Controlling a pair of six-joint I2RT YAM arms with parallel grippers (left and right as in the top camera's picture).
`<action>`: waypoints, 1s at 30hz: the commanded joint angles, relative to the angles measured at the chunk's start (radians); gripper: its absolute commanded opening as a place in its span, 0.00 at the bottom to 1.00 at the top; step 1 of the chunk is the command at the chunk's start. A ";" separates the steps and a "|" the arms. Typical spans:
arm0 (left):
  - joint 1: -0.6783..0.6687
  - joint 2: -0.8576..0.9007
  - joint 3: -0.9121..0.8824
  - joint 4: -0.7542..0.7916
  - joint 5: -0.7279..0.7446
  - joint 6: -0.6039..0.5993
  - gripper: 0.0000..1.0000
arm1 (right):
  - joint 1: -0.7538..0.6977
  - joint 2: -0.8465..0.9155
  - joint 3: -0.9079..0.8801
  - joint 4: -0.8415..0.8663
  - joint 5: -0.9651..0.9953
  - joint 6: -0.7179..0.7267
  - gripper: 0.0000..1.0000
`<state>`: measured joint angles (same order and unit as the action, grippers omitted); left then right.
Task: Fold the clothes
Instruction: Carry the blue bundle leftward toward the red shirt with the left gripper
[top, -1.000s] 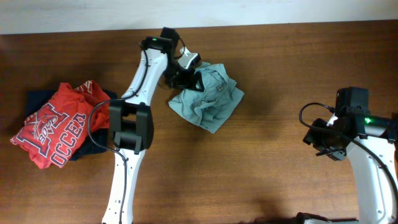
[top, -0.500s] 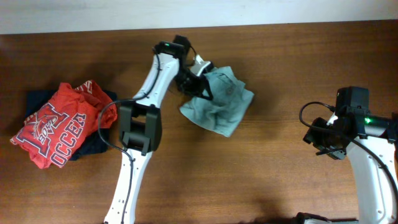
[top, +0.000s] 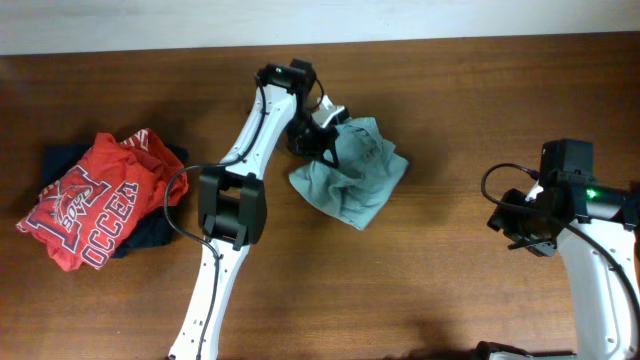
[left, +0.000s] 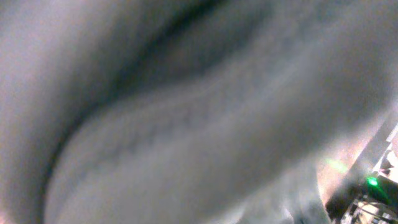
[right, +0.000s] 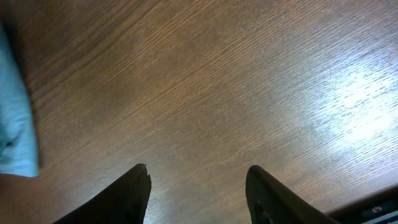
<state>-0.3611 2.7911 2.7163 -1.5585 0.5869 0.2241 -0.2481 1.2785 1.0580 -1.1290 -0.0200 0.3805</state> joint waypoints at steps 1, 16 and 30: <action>0.022 -0.038 0.172 -0.041 -0.183 -0.057 0.00 | -0.008 -0.002 0.007 0.003 -0.002 -0.006 0.54; 0.070 -0.145 0.421 -0.129 -0.501 -0.348 0.00 | -0.008 -0.002 0.007 -0.020 -0.002 -0.006 0.54; 0.112 -0.483 0.385 -0.129 -0.665 -0.366 0.00 | -0.008 -0.002 0.007 -0.021 -0.003 -0.006 0.54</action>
<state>-0.2401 2.4207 3.1184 -1.6875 -0.0502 -0.1135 -0.2481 1.2785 1.0580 -1.1481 -0.0200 0.3809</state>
